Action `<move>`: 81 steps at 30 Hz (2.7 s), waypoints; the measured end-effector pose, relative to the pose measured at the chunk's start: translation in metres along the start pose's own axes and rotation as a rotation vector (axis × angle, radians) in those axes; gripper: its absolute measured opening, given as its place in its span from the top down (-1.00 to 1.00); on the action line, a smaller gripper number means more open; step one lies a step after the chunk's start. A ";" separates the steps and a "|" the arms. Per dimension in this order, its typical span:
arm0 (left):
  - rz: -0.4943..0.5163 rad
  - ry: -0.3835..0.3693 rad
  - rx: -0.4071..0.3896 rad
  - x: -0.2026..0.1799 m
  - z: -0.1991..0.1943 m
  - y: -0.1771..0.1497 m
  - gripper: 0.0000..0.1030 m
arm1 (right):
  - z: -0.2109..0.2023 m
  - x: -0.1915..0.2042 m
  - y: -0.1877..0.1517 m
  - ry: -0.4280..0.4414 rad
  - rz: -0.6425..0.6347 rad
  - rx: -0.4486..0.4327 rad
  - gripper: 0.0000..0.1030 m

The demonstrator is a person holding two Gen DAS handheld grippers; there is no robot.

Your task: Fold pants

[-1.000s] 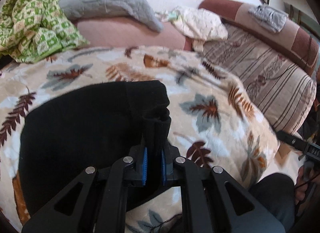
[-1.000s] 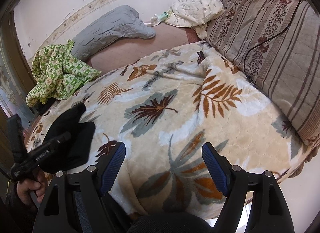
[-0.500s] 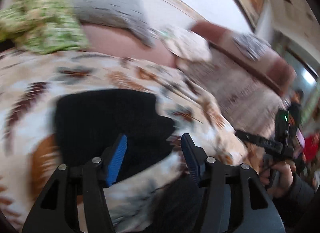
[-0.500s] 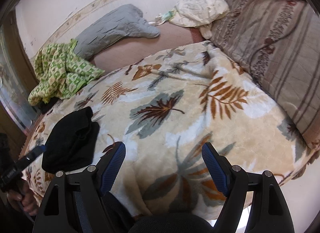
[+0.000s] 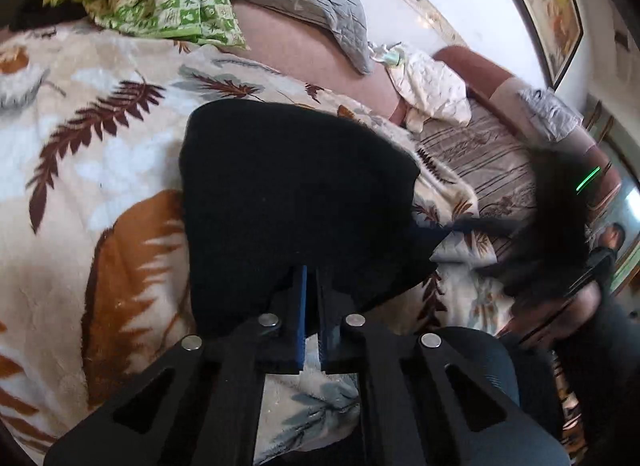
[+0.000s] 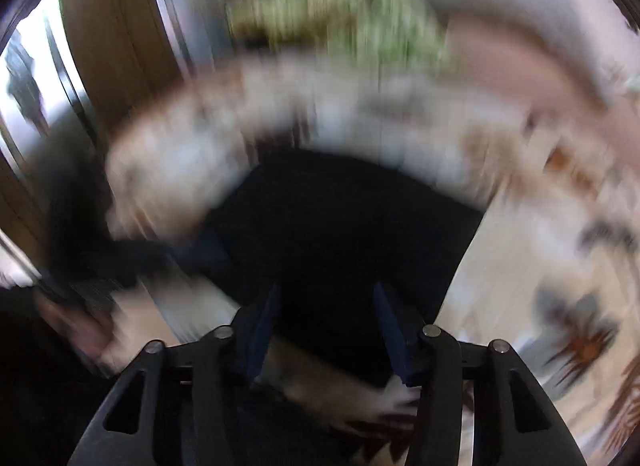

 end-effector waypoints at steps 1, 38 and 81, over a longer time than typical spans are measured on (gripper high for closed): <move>0.000 0.002 -0.001 0.002 0.001 0.000 0.97 | 0.002 0.004 -0.006 -0.010 -0.037 -0.056 -0.04; -0.025 -0.060 -0.018 -0.023 -0.004 0.049 0.64 | -0.033 -0.024 0.037 0.054 0.036 -0.300 -0.26; -0.215 -0.016 0.030 -0.033 0.128 0.098 0.43 | -0.028 -0.220 -0.022 0.313 0.722 -0.199 0.38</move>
Point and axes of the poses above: each gripper's, at about its wrist camera, not at the fingertips, and z roughly the way its jaws point, x to its left, y to its top, the point moved 9 cm from there along z, roughly the way its jaws point, and after that the axes turned 7 degrees about -y, right-handed, at the moved point
